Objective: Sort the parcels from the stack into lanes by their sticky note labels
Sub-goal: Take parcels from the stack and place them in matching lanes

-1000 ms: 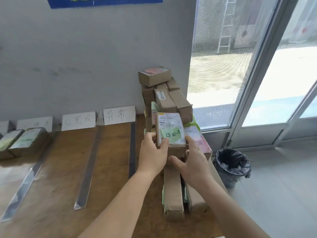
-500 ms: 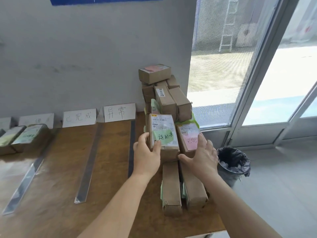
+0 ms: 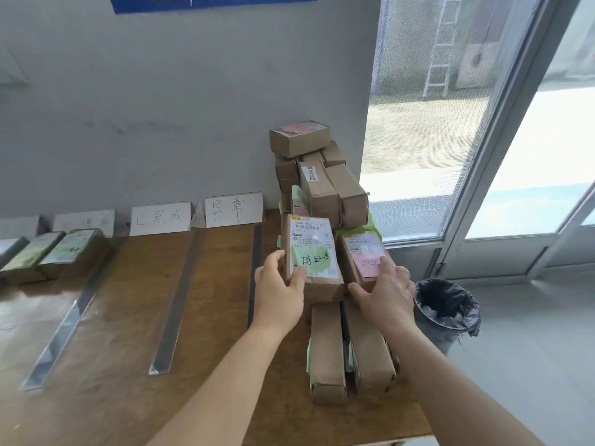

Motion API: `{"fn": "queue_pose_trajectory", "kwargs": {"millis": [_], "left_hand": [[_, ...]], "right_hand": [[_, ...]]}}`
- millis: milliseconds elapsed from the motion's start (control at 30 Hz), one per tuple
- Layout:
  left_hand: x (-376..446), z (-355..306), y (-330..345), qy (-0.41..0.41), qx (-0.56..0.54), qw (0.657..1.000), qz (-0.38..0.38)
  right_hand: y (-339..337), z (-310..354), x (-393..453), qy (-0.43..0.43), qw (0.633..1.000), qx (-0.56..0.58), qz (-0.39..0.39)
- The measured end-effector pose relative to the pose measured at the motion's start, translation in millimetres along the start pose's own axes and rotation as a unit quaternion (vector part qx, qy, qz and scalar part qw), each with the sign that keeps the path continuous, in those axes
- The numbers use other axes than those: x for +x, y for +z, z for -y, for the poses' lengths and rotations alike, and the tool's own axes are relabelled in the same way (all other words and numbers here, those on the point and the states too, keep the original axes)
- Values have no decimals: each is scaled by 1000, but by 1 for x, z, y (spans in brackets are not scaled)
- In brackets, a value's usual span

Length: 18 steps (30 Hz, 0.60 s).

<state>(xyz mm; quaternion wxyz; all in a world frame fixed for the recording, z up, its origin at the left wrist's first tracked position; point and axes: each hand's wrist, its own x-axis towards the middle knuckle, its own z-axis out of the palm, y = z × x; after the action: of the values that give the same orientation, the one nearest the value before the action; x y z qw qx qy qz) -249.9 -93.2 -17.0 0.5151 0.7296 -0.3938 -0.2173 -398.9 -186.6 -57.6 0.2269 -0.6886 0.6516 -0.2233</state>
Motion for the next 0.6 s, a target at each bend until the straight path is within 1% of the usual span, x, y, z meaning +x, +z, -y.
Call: {"fn": "queue_pose_trajectory", "kwargs": {"millis": [100,300,467,600], "left_hand": [[-2,-1,0,1,-1,1000,2],[-5,-3,5,6,-13,1000,1],[-9,-4,2,15,-34,999,-8],[-9,1,-15,20,-40,999,-22]], "right_hand": [[-6,-2,-6,-9,1000,16,-18],[-27,3,-23,-72,994,45,-67],[-39,17,-35,-106,989,59,-88],[-42,33,-46,-127,985,67,-92]]}}
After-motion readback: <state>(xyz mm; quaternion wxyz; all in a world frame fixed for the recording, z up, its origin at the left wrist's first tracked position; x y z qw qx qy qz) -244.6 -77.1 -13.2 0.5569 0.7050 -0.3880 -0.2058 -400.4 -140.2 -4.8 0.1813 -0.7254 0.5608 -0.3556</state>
